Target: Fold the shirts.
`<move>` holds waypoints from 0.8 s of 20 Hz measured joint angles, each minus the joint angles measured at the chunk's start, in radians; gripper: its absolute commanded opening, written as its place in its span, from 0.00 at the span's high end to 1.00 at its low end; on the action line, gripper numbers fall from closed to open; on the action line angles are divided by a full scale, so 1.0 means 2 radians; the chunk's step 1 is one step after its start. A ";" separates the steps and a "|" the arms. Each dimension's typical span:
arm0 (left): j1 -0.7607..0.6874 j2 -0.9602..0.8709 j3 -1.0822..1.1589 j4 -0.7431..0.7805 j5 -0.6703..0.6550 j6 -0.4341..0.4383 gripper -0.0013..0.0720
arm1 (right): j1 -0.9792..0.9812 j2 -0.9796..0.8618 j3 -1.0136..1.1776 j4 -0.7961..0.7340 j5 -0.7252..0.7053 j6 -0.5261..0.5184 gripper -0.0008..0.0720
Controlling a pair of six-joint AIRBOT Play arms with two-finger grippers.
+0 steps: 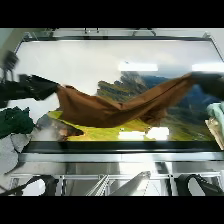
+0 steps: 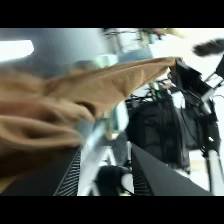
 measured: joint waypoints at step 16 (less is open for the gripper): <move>-0.068 -0.234 0.159 0.120 0.073 -0.026 0.02 | 0.031 -0.244 -0.041 -0.028 -0.044 -0.054 0.96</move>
